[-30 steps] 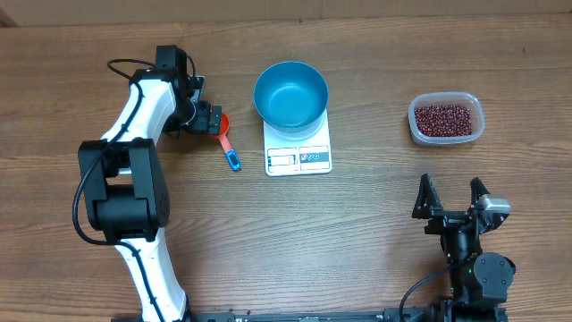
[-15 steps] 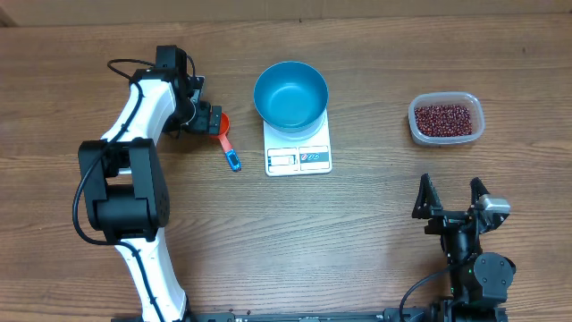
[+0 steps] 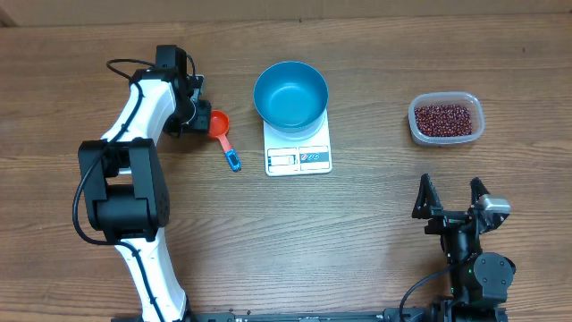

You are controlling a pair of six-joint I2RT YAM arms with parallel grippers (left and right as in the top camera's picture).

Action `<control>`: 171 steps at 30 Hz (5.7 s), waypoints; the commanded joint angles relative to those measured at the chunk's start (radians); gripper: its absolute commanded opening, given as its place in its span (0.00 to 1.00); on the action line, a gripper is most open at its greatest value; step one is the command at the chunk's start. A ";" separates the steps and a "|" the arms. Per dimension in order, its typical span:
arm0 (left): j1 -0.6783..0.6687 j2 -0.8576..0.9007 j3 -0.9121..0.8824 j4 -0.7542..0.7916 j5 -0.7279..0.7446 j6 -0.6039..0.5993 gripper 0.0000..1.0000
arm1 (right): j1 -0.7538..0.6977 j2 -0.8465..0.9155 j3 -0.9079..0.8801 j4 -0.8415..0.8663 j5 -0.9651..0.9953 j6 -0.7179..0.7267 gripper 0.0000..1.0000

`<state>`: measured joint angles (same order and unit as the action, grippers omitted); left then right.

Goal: Scoop item into bowl and weigh 150g on scale
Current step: 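Lower the left gripper and close it on the red scoop's rim, then lift the red scoop with the left gripper toward the scale, then open the right gripper and move it toward the scoop handle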

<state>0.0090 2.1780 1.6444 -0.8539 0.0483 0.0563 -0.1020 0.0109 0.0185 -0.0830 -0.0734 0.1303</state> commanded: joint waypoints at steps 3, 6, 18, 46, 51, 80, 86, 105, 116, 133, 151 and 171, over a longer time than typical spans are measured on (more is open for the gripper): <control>0.003 0.010 0.006 0.003 0.001 0.000 0.25 | 0.008 -0.008 -0.010 0.002 0.009 0.004 1.00; 0.003 0.010 0.006 0.002 0.000 0.000 0.15 | 0.008 -0.008 -0.010 0.002 0.009 0.004 1.00; 0.003 0.010 0.006 -0.006 0.005 0.011 0.04 | 0.008 -0.008 -0.010 0.002 0.009 0.004 1.00; 0.004 -0.291 0.008 -0.045 0.084 -0.034 0.04 | 0.008 -0.008 -0.010 0.002 0.009 0.004 1.00; 0.003 -0.336 0.008 -0.064 0.083 -0.062 0.04 | 0.008 -0.008 -0.010 0.002 0.009 0.004 1.00; 0.003 -0.547 0.008 -0.269 0.083 -0.723 0.04 | 0.008 -0.008 -0.010 0.002 0.009 0.003 1.00; 0.001 -0.554 0.008 -0.311 0.075 -0.753 0.04 | 0.008 -0.008 -0.010 0.002 0.009 0.003 1.00; -0.063 -0.554 0.008 -0.391 -0.015 -0.850 0.04 | 0.008 -0.008 -0.010 0.002 0.009 0.004 1.00; -0.077 -0.554 0.008 -0.399 -0.023 -0.850 0.04 | 0.008 -0.008 -0.010 0.002 0.009 0.004 1.00; -0.077 -0.554 0.008 -0.399 -0.023 -0.850 0.04 | 0.008 -0.008 -0.010 0.005 0.002 0.004 1.00; -0.077 -0.554 0.008 -0.404 -0.023 -0.850 0.05 | 0.008 -0.008 -0.009 0.053 -0.023 0.156 1.00; -0.077 -0.554 0.008 -0.415 -0.026 -0.850 0.04 | 0.007 0.027 0.164 -0.107 -0.059 0.215 1.00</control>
<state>-0.0643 1.6482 1.6444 -1.2655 0.0399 -0.7803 -0.1020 0.0147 0.1333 -0.1883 -0.1310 0.3222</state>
